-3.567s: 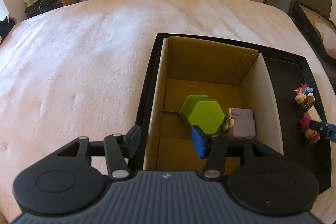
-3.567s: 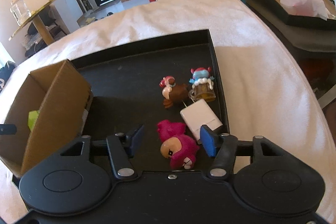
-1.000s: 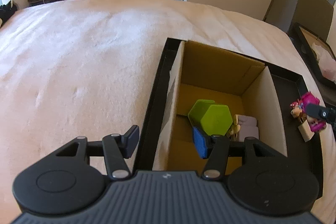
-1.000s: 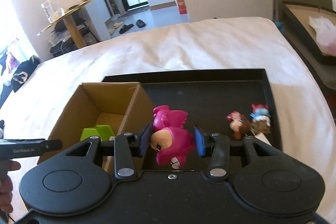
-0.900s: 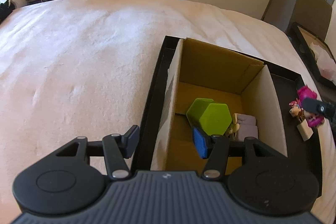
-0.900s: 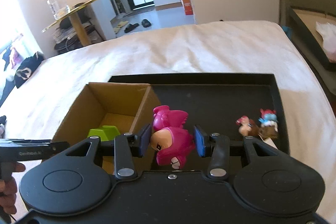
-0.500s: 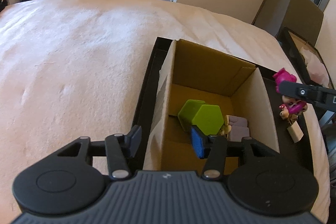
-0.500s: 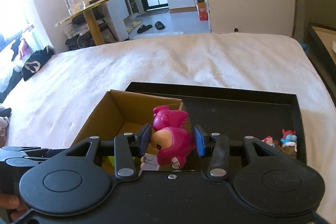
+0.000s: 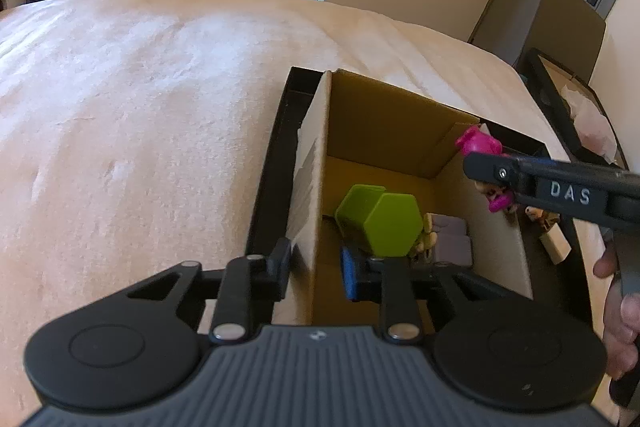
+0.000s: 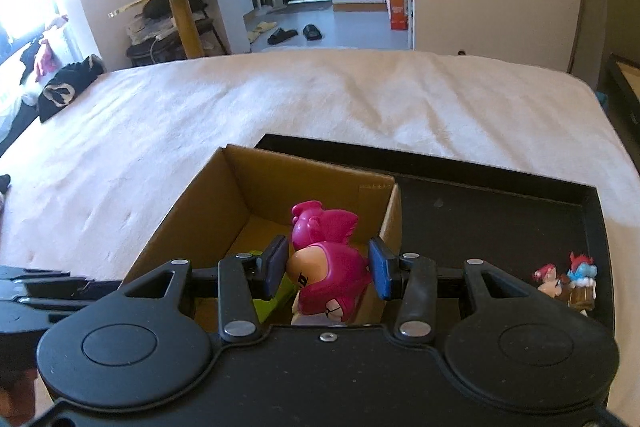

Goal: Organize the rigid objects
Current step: 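Carry the pink figurine into the box and open the right gripper, then move the right gripper back over the tray to the white charger plug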

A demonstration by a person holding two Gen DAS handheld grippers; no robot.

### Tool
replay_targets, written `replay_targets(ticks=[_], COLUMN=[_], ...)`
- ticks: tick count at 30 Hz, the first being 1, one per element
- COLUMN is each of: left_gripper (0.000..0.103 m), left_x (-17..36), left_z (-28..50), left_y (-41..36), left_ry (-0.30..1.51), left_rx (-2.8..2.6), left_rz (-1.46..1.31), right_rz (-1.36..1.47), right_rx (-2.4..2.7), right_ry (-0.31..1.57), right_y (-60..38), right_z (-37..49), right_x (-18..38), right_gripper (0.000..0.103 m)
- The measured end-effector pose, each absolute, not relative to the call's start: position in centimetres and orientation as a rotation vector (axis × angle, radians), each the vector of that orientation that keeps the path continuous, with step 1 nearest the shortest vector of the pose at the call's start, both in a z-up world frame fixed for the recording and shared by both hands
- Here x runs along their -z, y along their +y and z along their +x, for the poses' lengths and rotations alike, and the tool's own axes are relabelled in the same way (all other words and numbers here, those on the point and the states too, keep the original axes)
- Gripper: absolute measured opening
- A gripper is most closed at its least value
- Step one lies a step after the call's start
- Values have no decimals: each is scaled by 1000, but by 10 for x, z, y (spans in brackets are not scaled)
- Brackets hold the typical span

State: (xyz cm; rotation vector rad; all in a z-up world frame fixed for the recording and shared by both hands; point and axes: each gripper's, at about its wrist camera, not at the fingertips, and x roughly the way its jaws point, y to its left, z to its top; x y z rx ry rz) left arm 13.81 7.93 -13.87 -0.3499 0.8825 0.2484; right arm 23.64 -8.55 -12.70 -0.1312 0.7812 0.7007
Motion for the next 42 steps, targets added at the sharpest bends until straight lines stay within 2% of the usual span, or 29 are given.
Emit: replay_targets(ticks=[4, 9, 12, 22, 31, 33, 38, 42], left_gripper=[14, 14, 14, 14, 14, 14, 19, 31], left_x=[141, 141, 141, 138, 130, 129, 128, 127], left_z=[135, 134, 133, 136, 135, 136, 138, 141], left_y=[85, 87, 87, 85, 84, 84, 83, 83], left_ry=[875, 870, 871, 881, 859, 862, 880, 889], left_rx=[-266, -265, -264, -270, -294, -296, -311, -331], left_rz=[-381, -385, -394, -382, -378, -368, -358, -358], right_rz=[-155, -212, -228, -131, -44, -28, 18, 41], right_rx=[-712, -700, -675, -680, -654, -647, -624, -602], right_ry=[786, 774, 781, 762, 781, 785, 790, 806], right_y=[-76, -67, -64, -94, -121, -126, -143, -154], right_z=[236, 236, 237, 227, 231, 231, 230, 232], right_x=[129, 132, 133, 116, 115, 116, 120, 128], right_gripper=[43, 44, 48, 59, 60, 63, 82, 82])
